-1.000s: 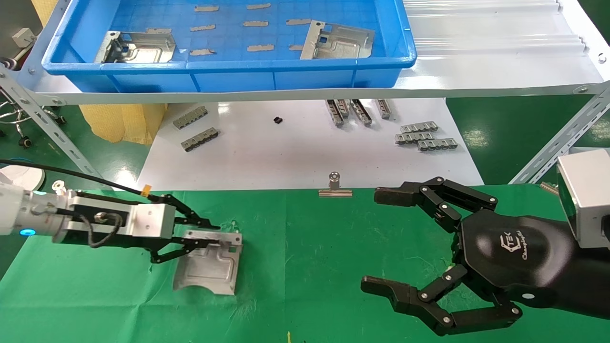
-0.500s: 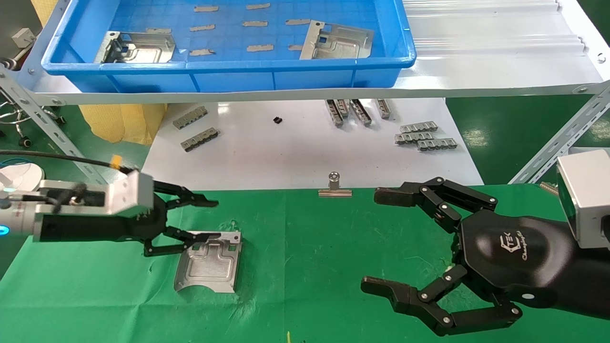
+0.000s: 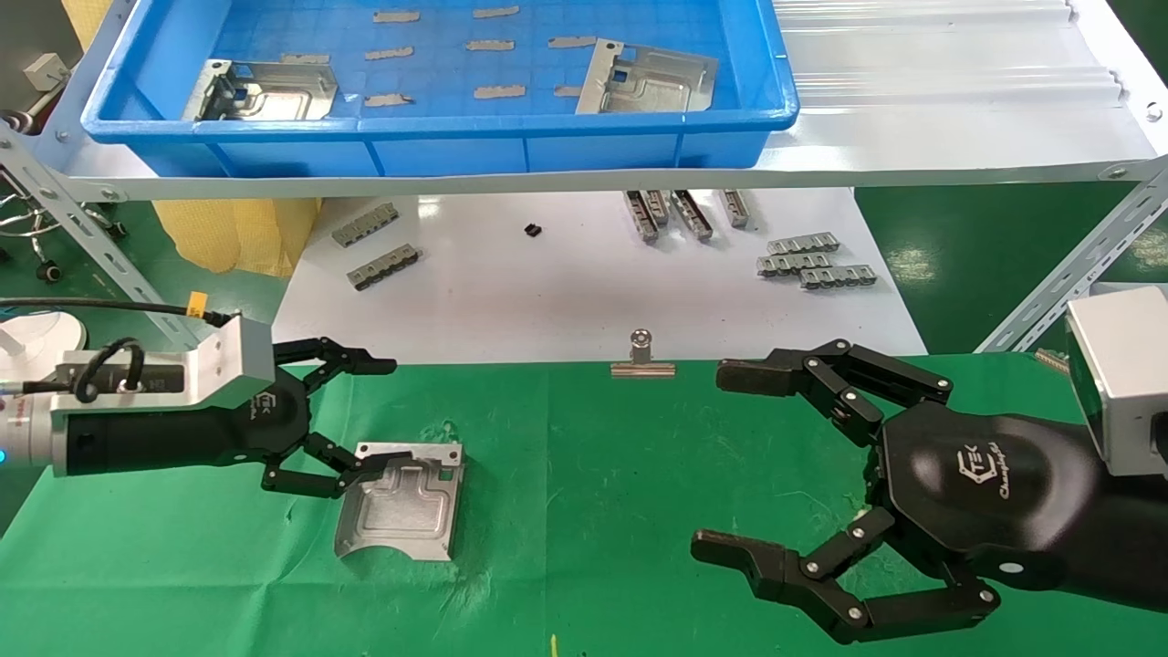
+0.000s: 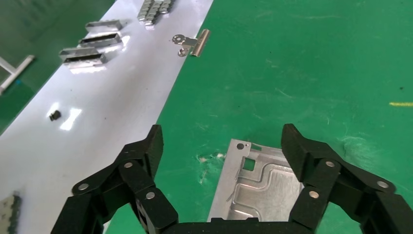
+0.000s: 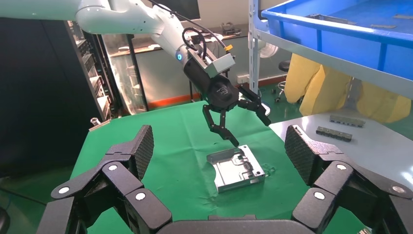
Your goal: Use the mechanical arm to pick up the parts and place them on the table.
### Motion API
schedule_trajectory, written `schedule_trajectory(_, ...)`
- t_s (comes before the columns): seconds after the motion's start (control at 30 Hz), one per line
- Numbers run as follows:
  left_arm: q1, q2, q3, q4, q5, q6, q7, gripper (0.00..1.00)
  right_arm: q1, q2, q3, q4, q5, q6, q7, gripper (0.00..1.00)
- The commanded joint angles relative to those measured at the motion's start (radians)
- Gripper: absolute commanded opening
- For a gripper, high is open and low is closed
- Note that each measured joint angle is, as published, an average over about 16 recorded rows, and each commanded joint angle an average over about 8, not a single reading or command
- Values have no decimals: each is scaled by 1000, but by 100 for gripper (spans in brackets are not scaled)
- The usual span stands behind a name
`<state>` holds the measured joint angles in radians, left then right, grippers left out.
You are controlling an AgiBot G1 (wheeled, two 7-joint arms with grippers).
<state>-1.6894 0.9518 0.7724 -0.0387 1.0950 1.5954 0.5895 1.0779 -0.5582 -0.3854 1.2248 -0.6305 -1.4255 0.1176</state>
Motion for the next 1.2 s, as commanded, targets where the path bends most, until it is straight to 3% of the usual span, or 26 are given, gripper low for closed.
schedule_trajectory(0.03,0,0,0,-6,2,0,0,100,0,0,0,0,0,0,0,100)
schedule_trajectory(1.2,366,-203,-293,-744,-216,-60,-463,100,0,0,0,0,0,0,0,100)
